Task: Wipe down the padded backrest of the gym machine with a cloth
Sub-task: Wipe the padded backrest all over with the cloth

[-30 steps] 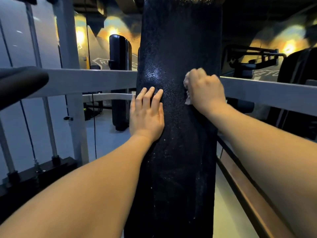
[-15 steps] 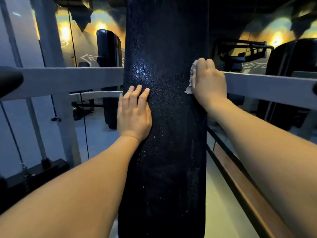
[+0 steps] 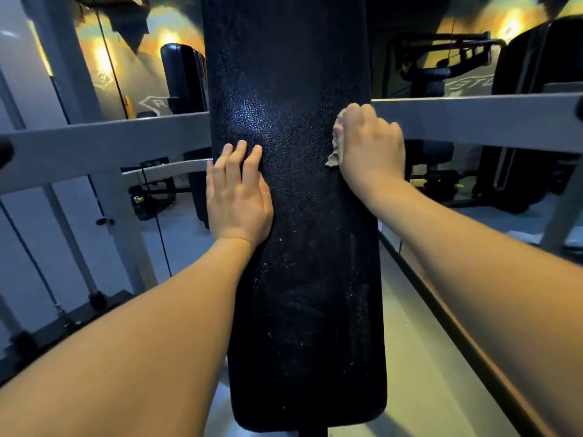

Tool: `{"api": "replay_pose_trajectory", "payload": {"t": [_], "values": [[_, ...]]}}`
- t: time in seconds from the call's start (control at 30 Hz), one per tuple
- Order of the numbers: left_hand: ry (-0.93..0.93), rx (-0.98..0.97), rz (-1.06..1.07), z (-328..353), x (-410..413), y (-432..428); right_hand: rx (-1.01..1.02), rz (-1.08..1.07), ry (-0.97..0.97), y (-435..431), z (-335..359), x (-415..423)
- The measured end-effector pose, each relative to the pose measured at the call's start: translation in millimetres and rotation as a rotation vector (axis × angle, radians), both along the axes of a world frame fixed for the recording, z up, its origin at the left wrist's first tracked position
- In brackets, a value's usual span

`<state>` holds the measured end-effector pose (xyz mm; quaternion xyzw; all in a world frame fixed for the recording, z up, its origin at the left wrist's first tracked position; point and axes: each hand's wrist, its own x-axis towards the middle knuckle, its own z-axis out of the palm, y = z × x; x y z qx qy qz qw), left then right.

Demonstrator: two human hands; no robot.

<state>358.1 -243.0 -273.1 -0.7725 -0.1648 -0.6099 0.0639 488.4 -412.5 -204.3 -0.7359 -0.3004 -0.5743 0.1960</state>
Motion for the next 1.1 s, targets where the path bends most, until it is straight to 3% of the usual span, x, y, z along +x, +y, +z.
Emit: {"api": "replay_pose_trajectory", "payload": {"t": [0.07, 0.17, 0.23, 0.3, 0.4, 0.6, 0.73, 0.83, 1.0, 1.1], "values": [[-0.001, 0.002, 0.004, -1.0, 0.4, -0.1, -0.013, 0.051, -0.007, 3.6, -27.3, -15.1], [-0.009, 0.015, 0.007, -1.0, 1.5, 0.3, -0.244, 0.184, -0.135, -1.8, -73.0, -35.5], [-0.01, 0.018, 0.01, -0.9, 1.5, 0.9, -0.355, 0.24, -0.25, -6.0, -68.9, -29.2], [-0.004, 0.012, 0.009, -1.0, 0.7, 1.3, -0.319, 0.215, -0.239, -8.6, -45.4, -12.9], [0.013, 0.001, 0.009, -0.9, -0.4, 0.4, 0.012, 0.098, 0.024, -15.9, -21.2, 7.0], [0.011, -0.008, 0.008, -0.9, -1.1, -2.3, 0.335, 0.388, 0.399, -17.2, -56.3, -10.2], [0.002, -0.003, 0.004, -1.3, 0.1, -1.7, 0.524, 0.463, 0.658, -10.2, -9.9, 9.0], [0.013, -0.003, 0.012, 0.1, 0.0, -1.3, 0.555, 0.583, 0.8, -5.4, 14.0, 25.9], [0.025, -0.019, 0.016, 0.4, -1.6, -4.9, 0.382, 0.688, 0.96, -23.9, -58.9, 34.3], [0.017, -0.024, 0.019, 0.8, -0.7, -4.9, 0.377, 0.712, 0.972, -24.4, -41.6, 46.9]]}}
